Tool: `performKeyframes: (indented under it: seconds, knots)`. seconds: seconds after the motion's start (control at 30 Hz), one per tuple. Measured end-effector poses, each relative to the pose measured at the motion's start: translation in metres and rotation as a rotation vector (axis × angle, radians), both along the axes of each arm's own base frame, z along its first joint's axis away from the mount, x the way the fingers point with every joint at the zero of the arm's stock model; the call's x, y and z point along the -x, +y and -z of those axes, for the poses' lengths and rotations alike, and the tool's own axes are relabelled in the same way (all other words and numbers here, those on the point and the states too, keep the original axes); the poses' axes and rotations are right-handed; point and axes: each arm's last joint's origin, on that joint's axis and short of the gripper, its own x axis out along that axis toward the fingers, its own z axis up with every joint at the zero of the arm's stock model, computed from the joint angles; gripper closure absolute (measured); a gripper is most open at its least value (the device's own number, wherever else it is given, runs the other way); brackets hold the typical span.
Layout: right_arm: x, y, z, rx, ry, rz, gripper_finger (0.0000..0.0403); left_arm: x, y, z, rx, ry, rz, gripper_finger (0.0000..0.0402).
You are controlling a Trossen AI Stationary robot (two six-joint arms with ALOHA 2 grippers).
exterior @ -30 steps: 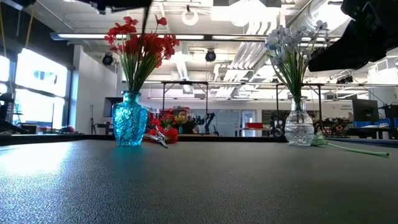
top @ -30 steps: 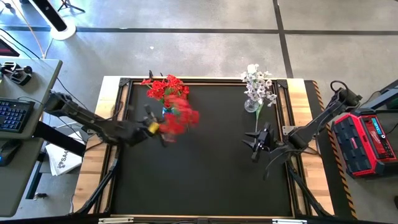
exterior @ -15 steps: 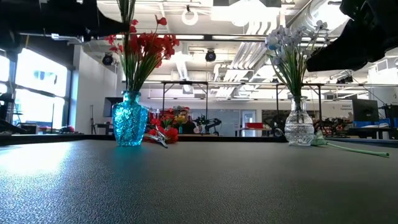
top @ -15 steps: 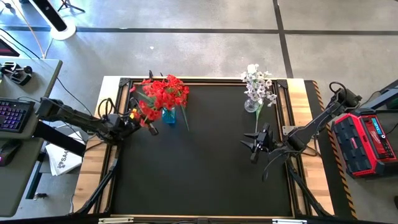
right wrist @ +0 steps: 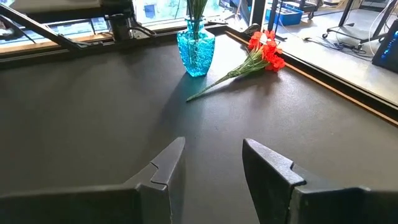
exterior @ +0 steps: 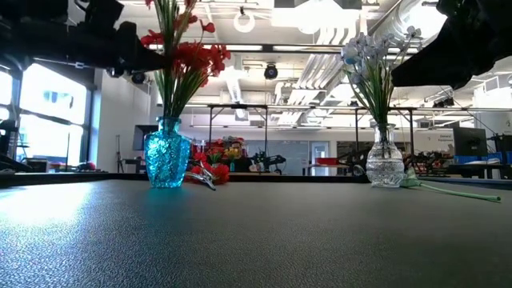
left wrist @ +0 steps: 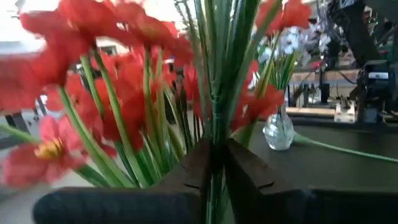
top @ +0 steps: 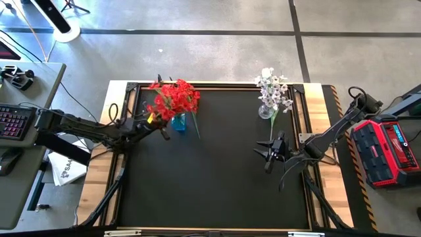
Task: Sort flowers into vase by color
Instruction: Put the bottom red flowers into the blue vase
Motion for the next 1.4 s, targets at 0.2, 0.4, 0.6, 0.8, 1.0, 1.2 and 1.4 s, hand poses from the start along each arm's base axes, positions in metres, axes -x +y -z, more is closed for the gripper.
performKeyframes:
  seconds: [0.2, 0.4, 0.6, 0.8, 1.0, 1.2, 1.4]
  knots:
    - [0.000, 0.000, -0.001, -0.006, -0.007, -0.001, 0.0273, 0.002, 0.000, 0.001, 0.078, -0.030, 0.002, 0.0298]
    - [-0.001, 0.002, 0.000, -0.028, 0.008, -0.037, 0.0273, 0.002, 0.000, -0.013, 0.162, 0.042, -0.006, 0.0249]
    - [-0.001, 0.002, 0.000, -0.030, 0.027, -0.073, 0.0273, 0.003, 0.000, -0.040, 0.242, 0.158, -0.029, 0.0239]
    - [-0.001, 0.002, 0.000, -0.027, 0.027, -0.072, 0.0273, 0.005, 0.001, -0.050, 0.292, 0.182, -0.075, 0.0261]
    - [-0.001, 0.002, 0.000, -0.020, 0.029, -0.074, 0.0273, 0.009, 0.009, -0.049, 0.294, 0.143, -0.255, 0.0304]
    - [-0.001, 0.002, 0.000, -0.016, 0.026, -0.066, 0.0273, 0.012, 0.007, -0.063, 0.349, 0.154, -0.156, 0.0281]
    - [-0.001, 0.001, -0.001, -0.015, 0.002, -0.022, 0.0273, 0.024, 0.005, -0.085, 0.459, 0.263, -0.119, 0.0239]
